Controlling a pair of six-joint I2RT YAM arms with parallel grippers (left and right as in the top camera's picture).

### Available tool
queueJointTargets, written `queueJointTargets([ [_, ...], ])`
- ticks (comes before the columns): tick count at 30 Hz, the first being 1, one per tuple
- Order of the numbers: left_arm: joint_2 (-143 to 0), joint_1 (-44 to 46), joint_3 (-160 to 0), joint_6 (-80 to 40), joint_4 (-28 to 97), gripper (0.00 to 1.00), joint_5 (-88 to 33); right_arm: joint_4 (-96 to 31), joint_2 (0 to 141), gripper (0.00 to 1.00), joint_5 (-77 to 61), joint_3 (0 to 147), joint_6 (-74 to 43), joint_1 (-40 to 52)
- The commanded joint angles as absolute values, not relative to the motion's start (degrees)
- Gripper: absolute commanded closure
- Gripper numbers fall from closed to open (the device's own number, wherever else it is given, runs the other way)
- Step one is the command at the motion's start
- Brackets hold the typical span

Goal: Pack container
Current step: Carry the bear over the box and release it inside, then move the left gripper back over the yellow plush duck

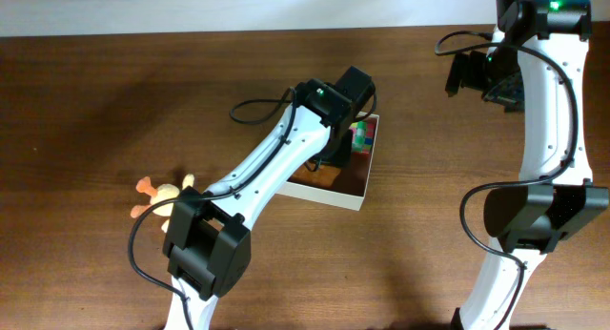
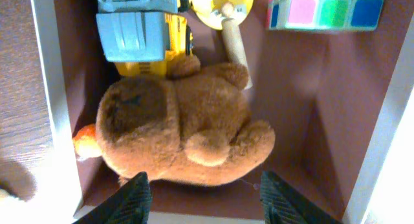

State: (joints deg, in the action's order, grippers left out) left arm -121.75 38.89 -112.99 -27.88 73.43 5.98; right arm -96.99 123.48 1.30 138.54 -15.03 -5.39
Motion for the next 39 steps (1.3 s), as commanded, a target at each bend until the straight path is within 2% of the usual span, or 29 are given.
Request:
queueJointTargets([
  [1,-122.8,39.0,-114.2,-25.3,75.5,0.46,6.1,-97.1,122.5,0.01,2.0,139.3,-15.5,-5.7],
  [7,-122.5,38.2,-114.3,-25.3,78.3,0.5,9.1,-97.1,122.5,0.01,2.0,139.3,-15.5,-5.7],
  [12,-119.5,33.7,-116.6,-26.2,79.1,0.48,9.1,-97.1,122.5,0.01,2.0,139.3,-15.5,-5.7],
  [17,-113.0,25.8,-117.6,-26.1,82.4,0.34,10.7,-97.1,122.5,0.01,2.0,139.3,-15.5,-5.7],
  [26,-109.9,12.1,-116.1,-24.4,87.2,0.24,10.3,-97.1,122.5,0.01,2.0,139.3,-15.5,-5.7],
  [31,-109.9,8.6,-109.5,-20.2,85.8,0.03,10.3,-97.1,122.5,0.01,2.0,139.3,-15.5,-5.7],
  [39,-109.9,3.7,-97.9,-18.3,83.7,0.01,9.2,-97.1,122.5,0.01,2.0,139.3,-15.5,-5.7],
])
